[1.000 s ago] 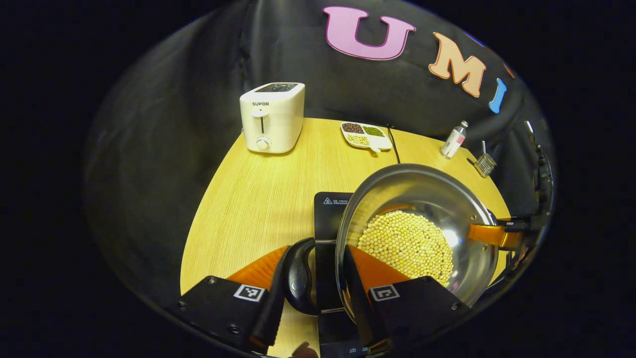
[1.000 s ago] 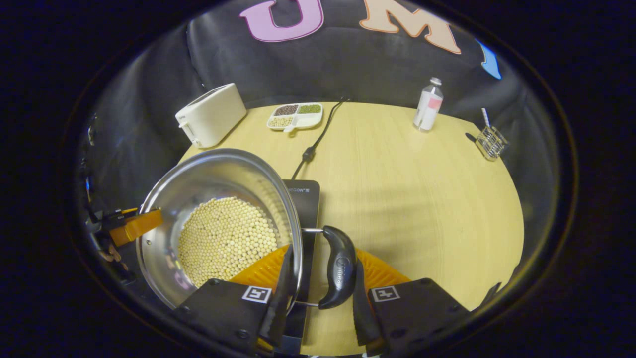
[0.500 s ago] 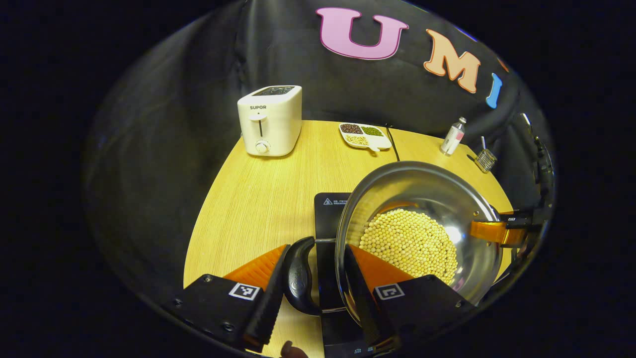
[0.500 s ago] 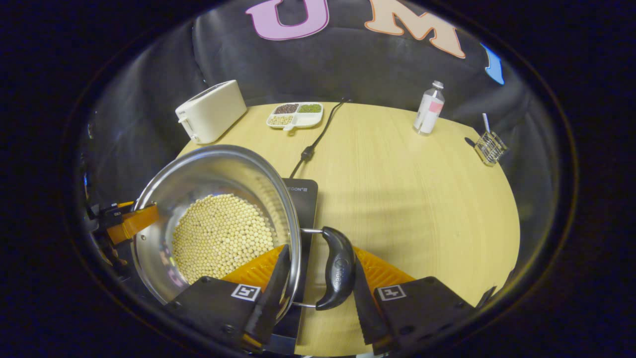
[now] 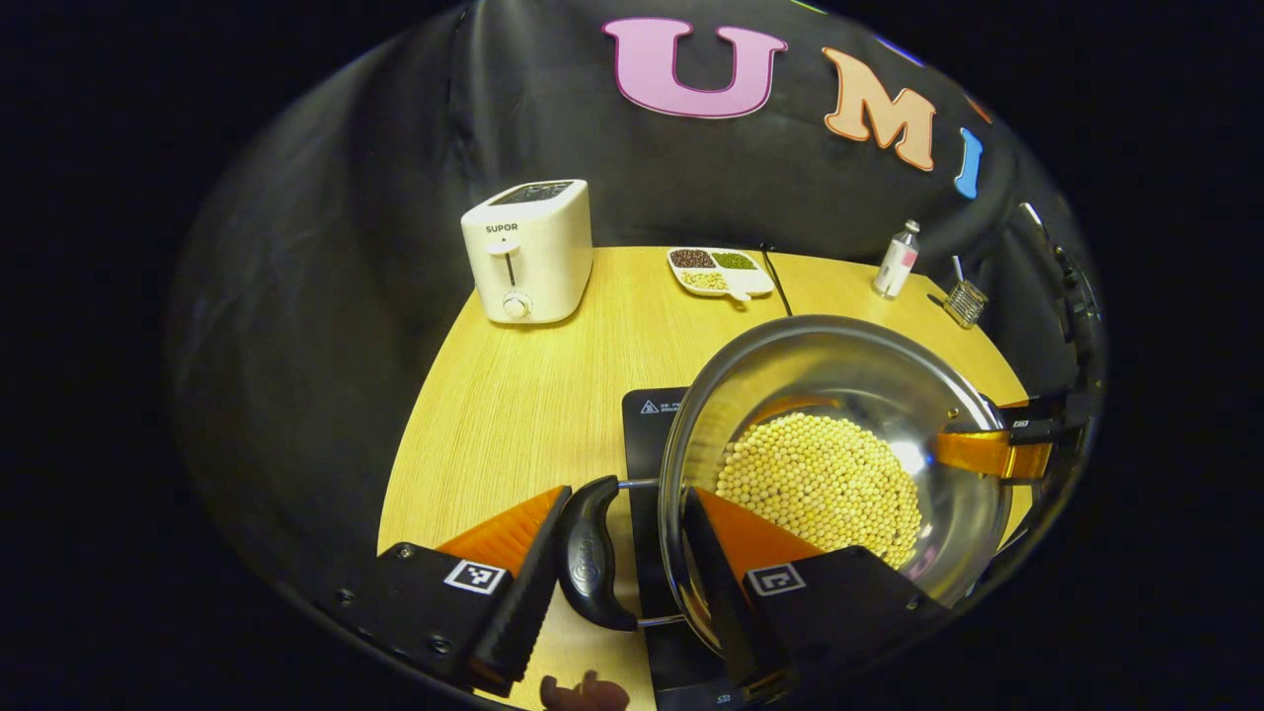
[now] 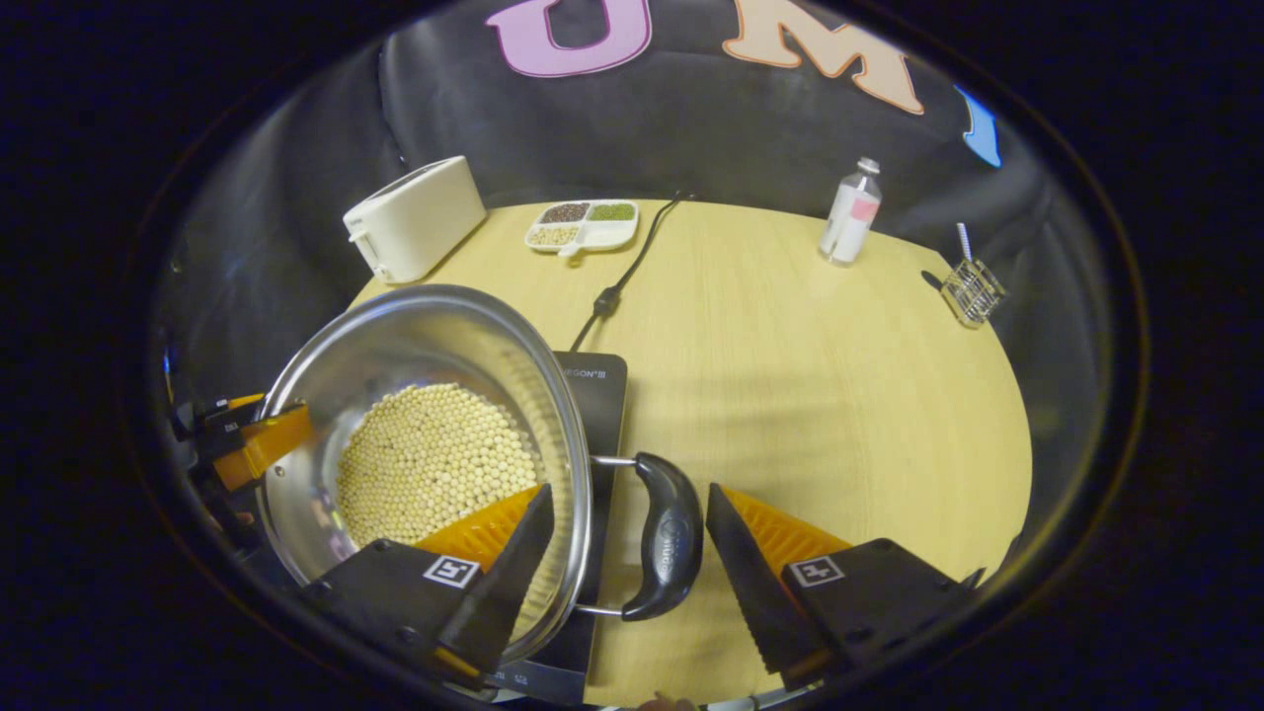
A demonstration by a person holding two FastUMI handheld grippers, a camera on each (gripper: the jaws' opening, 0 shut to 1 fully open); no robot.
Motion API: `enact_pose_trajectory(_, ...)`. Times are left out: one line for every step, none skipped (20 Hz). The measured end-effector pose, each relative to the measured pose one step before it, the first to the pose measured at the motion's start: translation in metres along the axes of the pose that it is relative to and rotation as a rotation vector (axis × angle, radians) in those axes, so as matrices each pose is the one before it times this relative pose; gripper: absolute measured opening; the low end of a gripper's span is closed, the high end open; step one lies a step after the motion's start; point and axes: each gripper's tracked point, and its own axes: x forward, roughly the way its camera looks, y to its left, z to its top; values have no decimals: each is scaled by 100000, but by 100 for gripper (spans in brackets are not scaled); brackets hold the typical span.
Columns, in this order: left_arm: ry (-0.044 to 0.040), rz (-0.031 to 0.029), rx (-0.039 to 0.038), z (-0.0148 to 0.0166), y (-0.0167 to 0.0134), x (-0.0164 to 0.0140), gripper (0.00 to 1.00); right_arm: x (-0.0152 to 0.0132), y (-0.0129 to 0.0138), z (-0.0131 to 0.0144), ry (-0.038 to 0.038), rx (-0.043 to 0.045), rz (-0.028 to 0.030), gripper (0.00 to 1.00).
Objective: First push the handle of the pot to place it horizontally, then grasp the pot with both hands and set it on the induction cooktop.
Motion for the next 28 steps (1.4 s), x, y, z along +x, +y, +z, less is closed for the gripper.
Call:
enact_pose_trajectory(27, 1058, 712, 364, 187, -148, 87, 97, 80, 36, -72, 203, 309, 98)
enact_pose_trajectory(-105, 972, 580, -50, 130, -101, 100, -18, 22, 0, 3, 77, 97, 98)
enact_pose_trajectory(338, 198, 427, -84, -69, 500, 98, -60, 14, 14, -29, 72, 137, 96)
enact_pose_trajectory(-657, 122, 161, 103, -51, -62, 97, 1, -60, 32, -22, 21, -62, 96)
enact_pose_trajectory(-721, -284, 95, 262, -150, -18, 97, -28, -8, -44, 175, 201, -5, 96)
enact_pose_trajectory(-882, -391, 323, 311, -136, -98, 97, 41, -86, 75, -204, 93, -221, 96)
enact_pose_trajectory(-272, -451, 631, -68, -158, -53, 97, -64, -26, 100, -149, 281, -11, 96)
enact_pose_trajectory(-77, -219, 364, 38, -108, 10, 97, 20, 20, 7, 29, 531, 206, 98)
enact_pose_trajectory(-113, 115, 206, 92, -39, -26, 97, -27, 6, 26, 87, 458, 127, 98)
enact_pose_trajectory(-435, 71, 350, 186, -41, -6, 97, -1, 39, 85, -189, 324, 141, 96)
enact_pose_trajectory(-320, 436, 490, 137, 119, -134, 97, -43, -35, 97, -266, 225, 55, 98)
enact_pose_trajectory(-832, 318, 698, 259, 62, -48, 97, -61, -19, 74, -207, 131, 31, 98)
enact_pose_trajectory(-677, 498, 687, 227, 102, -131, 97, -48, -79, 123, -329, 254, -80, 98)
enact_pose_trajectory(-718, 436, 658, 282, 86, -150, 97, -79, -74, 129, -387, 318, 10, 98)
enact_pose_trajectory(-1191, 432, 659, 286, 36, -22, 97, -80, -28, 212, -443, 190, 48, 96)
enact_pose_trajectory(-960, 666, 497, 267, 104, -185, 97, -89, -139, 181, -490, 184, -274, 96)
enact_pose_trajectory(-1300, 920, 877, 440, 202, -217, 97, -213, -35, 247, -748, -163, -104, 96)
enact_pose_trajectory(-1515, 1460, 879, 529, 233, -161, 97, -108, -21, 302, -897, -223, -19, 96)
enact_pose_trajectory(-2164, 1157, 1012, 567, 210, -219, 99, -219, 42, 386, -1026, -174, 206, 98)
enact_pose_trajectory(-2470, 947, 1118, 693, 90, -237, 99, -229, 23, 454, -1420, -288, 180, 96)
enact_pose_trajectory(-2642, 1002, 1073, 844, 108, -252, 99, -255, -45, 603, -1681, -168, -88, 98)
enact_pose_trajectory(-2009, 1169, 1239, 779, 79, -277, 99, -344, -38, 489, -1272, -373, 152, 96)
enact_pose_trajectory(-2511, 1894, 1204, 804, 205, -379, 99, -485, 75, 673, -1805, -213, 586, 97)
enact_pose_trajectory(-2371, 1216, 1099, 1124, 39, -529, 99, -487, 77, 834, -2506, 31, 963, 98)
enact_pose_trajectory(-3421, 357, 142, 1219, -174, -613, 99, -627, 123, 1176, -4002, -87, 1465, 96)
enact_pose_trajectory(-2951, 73, 409, 1367, -323, -619, 99, -531, 35, 1040, -3592, -258, 988, 96)
enact_pose_trajectory(-2926, 581, 21, 1322, -94, -737, 99, -700, -54, 998, -3025, -451, 1109, 95)
enact_pose_trajectory(-4201, 652, -642, 1629, -228, -740, 100, -813, 106, 1025, -2763, -403, 1529, 96)
